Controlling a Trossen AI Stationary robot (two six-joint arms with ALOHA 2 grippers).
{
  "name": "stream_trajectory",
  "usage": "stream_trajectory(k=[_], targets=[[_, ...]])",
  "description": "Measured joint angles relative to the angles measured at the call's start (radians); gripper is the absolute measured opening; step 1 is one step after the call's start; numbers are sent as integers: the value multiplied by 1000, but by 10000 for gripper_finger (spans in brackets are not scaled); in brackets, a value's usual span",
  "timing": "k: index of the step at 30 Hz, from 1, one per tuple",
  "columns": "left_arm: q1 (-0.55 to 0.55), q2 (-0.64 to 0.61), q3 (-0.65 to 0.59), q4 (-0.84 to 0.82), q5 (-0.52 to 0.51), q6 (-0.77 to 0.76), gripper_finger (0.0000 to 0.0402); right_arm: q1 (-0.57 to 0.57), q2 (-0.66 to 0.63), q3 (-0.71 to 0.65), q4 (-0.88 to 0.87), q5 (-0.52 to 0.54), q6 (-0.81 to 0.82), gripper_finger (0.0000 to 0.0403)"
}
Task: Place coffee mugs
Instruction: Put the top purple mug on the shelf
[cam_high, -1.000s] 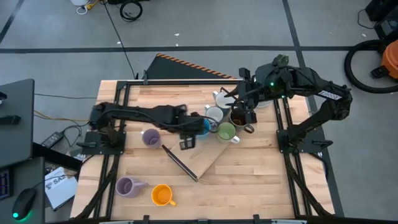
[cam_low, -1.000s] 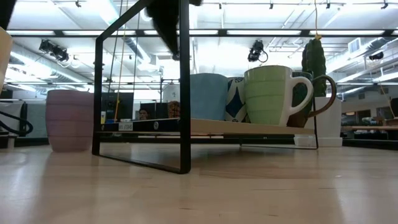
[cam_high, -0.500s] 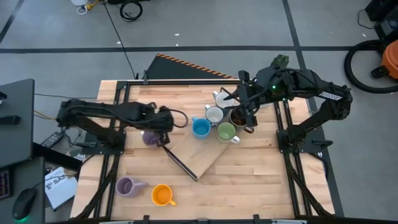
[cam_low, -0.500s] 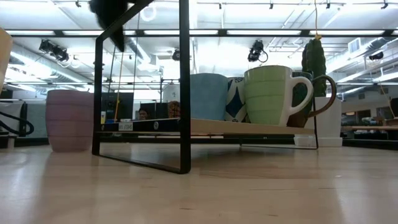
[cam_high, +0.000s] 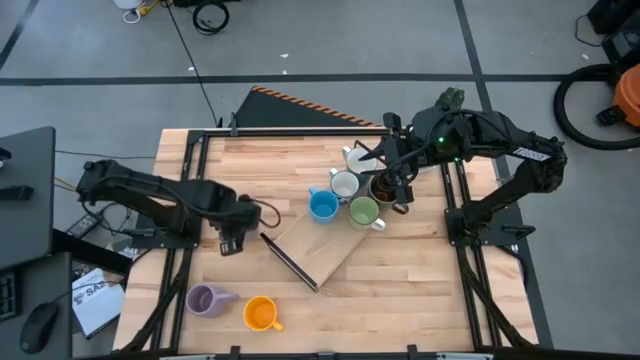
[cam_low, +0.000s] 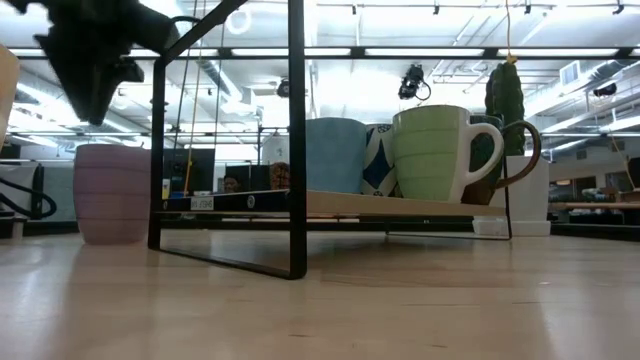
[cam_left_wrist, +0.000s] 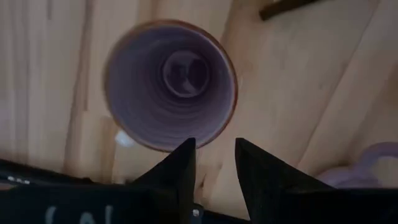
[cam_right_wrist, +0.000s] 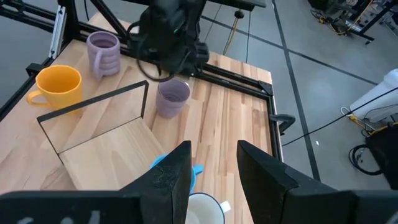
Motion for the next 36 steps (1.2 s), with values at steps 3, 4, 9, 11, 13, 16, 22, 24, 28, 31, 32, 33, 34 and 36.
stream_trajectory(k=[3,4,9,11,13,16,22,24,28,31,32,33,34,36], targets=[[-27,2,-45,53,-21,21,119,0,0,0,3,0,0,134],[-34,2,-56,69,-24,33,119,0,0,0,6,0,-1,134],[-75,2,-93,143,-51,114,119,0,0,0,16,0,-11,134],[-89,2,-112,166,-69,159,119,0,0,0,21,0,-11,134],[-103,2,-141,187,-75,186,119,0,0,0,22,0,-11,134],[-113,2,-187,215,-86,209,119,0,0,0,22,0,-11,134],[-115,2,-222,226,-110,179,92,0,0,0,22,0,-11,134],[-115,2,-222,232,-108,179,62,0,0,0,22,0,-11,134],[-113,2,-223,224,-108,183,21,0,0,0,22,0,-11,134],[-105,2,-193,202,-107,196,21,0,0,0,26,0,-11,134],[-99,2,-179,192,-106,206,21,0,0,0,32,0,-11,134],[-92,3,-163,180,-105,214,21,0,0,0,37,0,-11,134],[-85,3,-145,169,-106,222,21,0,0,0,40,-1,-11,134],[-62,3,-101,153,-107,238,21,0,0,0,45,-1,-11,134]])
